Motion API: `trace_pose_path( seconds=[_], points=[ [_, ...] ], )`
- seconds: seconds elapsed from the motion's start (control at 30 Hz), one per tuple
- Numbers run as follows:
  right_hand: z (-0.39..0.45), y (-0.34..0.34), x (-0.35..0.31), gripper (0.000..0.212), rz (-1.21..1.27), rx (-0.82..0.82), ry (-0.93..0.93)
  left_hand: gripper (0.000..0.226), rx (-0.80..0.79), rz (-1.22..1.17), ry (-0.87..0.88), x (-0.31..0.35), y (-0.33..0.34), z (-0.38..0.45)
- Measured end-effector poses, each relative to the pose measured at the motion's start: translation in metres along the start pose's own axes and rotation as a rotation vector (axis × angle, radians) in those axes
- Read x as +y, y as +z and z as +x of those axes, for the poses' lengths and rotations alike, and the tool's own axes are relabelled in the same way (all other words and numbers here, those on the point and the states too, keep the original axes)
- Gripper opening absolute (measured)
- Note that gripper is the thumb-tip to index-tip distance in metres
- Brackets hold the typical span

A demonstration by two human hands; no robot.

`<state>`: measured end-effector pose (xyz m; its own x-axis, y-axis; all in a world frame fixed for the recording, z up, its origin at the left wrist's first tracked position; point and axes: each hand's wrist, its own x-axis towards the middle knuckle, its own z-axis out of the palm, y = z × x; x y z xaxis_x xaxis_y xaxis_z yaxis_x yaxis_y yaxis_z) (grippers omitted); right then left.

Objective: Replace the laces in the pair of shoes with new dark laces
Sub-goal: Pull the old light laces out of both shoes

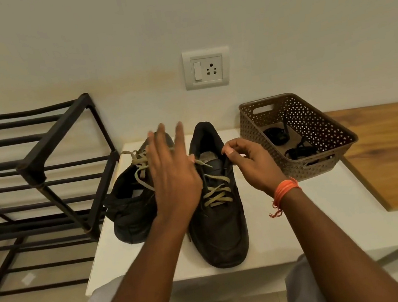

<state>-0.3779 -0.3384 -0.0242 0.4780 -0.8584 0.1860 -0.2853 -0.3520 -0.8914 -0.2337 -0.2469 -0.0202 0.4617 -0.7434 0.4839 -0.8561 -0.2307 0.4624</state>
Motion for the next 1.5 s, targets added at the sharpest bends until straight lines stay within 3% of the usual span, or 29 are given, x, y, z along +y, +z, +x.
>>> trace_pose_path(
  seconds=[0.13,0.3,0.47,0.6,0.77,0.9,0.97,1.07,1.1,1.17,1.27,1.33,1.43,1.5],
  points=[
    [-0.008,0.003,-0.008,0.015,-0.204,-0.021,-0.021,0.035,0.031,0.024,0.069,0.006,-0.002,0.0],
    [-0.012,0.023,-0.023,0.023,-0.495,-0.201,-0.068,0.03,-0.347,-0.159,0.03,-0.013,-0.01,0.001],
    [-0.013,0.026,-0.026,0.016,-0.379,-0.076,-0.034,0.021,-0.244,-0.059,0.095,-0.014,-0.005,0.006],
    [-0.015,0.008,-0.031,0.015,-0.517,0.075,0.085,0.007,-0.269,-0.158,0.054,-0.019,-0.003,0.01],
    [-0.023,0.019,-0.031,0.022,-0.615,-0.033,-0.041,0.01,-0.279,-0.314,-0.028,-0.014,0.0,0.006],
    [-0.017,0.036,-0.029,0.019,-0.535,-0.14,-0.051,0.013,-0.278,-0.33,-0.078,-0.016,-0.003,0.006],
    [-0.014,0.026,-0.026,0.02,-0.481,-0.011,-0.057,0.013,-0.261,-0.294,-0.084,-0.017,-0.005,0.006],
    [-0.011,-0.008,-0.021,0.016,-0.328,0.414,-0.025,0.012,-0.234,-0.274,-0.078,-0.018,-0.005,0.006],
    [-0.012,-0.014,-0.02,0.013,-0.307,0.479,-0.026,0.013,-0.234,-0.287,-0.068,-0.018,-0.005,0.005],
    [-0.015,-0.008,-0.021,0.021,-0.357,0.384,-0.097,0.014,-0.243,-0.306,-0.027,-0.018,-0.003,0.004],
    [-0.014,0.023,-0.027,0.023,-0.616,0.064,-0.261,0.013,-0.25,-0.32,-0.001,-0.021,-0.002,0.006],
    [-0.011,0.035,-0.026,0.024,-0.732,-0.083,-0.228,0.012,-0.249,-0.347,-0.017,-0.023,-0.001,0.005],
    [-0.009,0.033,-0.02,0.031,-0.81,-0.15,-0.154,0.012,-0.24,-0.4,-0.031,-0.024,-0.001,0.006],
    [-0.011,0.021,-0.02,0.024,-0.724,-0.052,-0.167,0.012,-0.247,-0.41,-0.023,-0.022,0.001,0.006]
  ],
)
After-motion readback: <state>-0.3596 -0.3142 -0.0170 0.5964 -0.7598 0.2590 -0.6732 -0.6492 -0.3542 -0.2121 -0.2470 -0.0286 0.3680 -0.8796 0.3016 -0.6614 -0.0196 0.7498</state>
